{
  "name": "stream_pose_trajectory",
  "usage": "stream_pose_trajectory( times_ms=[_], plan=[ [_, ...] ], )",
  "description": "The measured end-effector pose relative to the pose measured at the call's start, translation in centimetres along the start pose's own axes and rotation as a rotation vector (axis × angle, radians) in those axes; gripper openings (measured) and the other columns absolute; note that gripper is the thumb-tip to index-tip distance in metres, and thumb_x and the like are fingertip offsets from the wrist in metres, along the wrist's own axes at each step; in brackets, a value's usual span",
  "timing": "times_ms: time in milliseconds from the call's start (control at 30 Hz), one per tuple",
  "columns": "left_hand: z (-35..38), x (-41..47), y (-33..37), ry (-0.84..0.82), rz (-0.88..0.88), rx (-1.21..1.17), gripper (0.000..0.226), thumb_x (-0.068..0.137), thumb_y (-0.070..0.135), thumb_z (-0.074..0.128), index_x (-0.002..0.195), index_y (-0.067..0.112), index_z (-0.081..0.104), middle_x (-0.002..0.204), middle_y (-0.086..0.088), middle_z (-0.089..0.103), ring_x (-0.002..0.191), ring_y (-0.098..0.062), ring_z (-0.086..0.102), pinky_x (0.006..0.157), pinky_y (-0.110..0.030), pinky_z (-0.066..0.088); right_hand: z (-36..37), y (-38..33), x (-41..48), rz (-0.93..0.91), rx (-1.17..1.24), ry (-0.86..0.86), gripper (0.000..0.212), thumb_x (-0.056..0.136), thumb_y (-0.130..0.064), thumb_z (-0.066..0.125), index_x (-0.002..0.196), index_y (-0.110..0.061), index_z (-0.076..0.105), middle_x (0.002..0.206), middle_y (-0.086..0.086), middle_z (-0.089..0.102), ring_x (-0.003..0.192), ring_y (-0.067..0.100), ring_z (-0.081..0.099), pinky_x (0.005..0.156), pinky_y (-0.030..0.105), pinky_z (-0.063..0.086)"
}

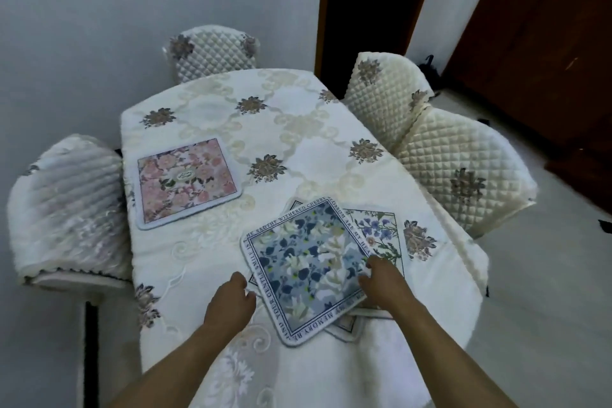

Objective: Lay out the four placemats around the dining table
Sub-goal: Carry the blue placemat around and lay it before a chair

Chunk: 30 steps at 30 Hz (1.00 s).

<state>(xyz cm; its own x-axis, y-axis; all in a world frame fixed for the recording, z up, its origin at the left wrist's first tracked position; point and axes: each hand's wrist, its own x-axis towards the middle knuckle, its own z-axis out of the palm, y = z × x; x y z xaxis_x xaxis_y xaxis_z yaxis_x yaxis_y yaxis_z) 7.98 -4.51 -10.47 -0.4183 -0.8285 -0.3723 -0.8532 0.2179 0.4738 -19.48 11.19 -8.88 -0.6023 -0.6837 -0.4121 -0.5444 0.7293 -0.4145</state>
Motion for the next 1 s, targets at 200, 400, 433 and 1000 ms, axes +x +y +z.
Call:
stream_pose_trajectory(
  times_ms=[200, 400, 433, 1000],
  plan=[
    [5.6, 0.9, 2.4, 0.025, -0.371, -0.216, 0.015, 0.09, 0.022, 0.055, 0.09, 0.007, 0.057, 0.09, -0.01, 0.065, 0.082, -0.027, 0.059, 0.063, -0.031, 0.038, -1.1, 2.8, 7.3, 0.025, 0.021, -0.03, 0.04, 0.083, -0.023, 0.063, 0.119, -0.006, 0.054, 0.108, 0.022, 0.058, 0.095, 0.038, 0.059, 0.075, 0.038, 0.05],
    [7.3, 1.5, 3.7, 0.044, -0.533, -0.33, 0.025, 0.093, 0.024, 0.057, 0.082, 0.003, 0.066, 0.081, -0.01, 0.067, 0.074, -0.026, 0.061, 0.064, -0.029, 0.04, -1.0, 3.6, 10.1, 0.006, 0.1, -0.093, 0.009, 0.09, -0.02, 0.054, 0.092, -0.011, 0.051, 0.085, 0.012, 0.061, 0.079, 0.03, 0.06, 0.06, 0.031, 0.039],
    [7.4, 1.5, 3.9, 0.063, -0.549, -0.342, 0.023, 0.094, 0.024, 0.056, 0.085, 0.005, 0.066, 0.081, -0.01, 0.065, 0.073, -0.025, 0.058, 0.066, -0.029, 0.04, -1.1, 3.7, 10.4, -0.009, 0.095, -0.115, 0.008, 0.092, -0.019, 0.052, 0.087, -0.012, 0.052, 0.082, 0.011, 0.061, 0.08, 0.031, 0.062, 0.06, 0.031, 0.039],
    [2.3, -5.2, 12.2, 0.3, -0.038, -0.435, 0.024, 0.092, 0.029, 0.058, 0.069, 0.034, 0.053, 0.069, 0.016, 0.064, 0.065, 0.006, 0.056, 0.053, -0.02, 0.037, -10.3, 8.0, 1.7, -0.059, 0.076, 0.166, 0.016, 0.1, -0.022, 0.04, 0.095, -0.01, 0.05, 0.097, 0.018, 0.067, 0.091, 0.037, 0.063, 0.068, 0.034, 0.041]
  ],
)
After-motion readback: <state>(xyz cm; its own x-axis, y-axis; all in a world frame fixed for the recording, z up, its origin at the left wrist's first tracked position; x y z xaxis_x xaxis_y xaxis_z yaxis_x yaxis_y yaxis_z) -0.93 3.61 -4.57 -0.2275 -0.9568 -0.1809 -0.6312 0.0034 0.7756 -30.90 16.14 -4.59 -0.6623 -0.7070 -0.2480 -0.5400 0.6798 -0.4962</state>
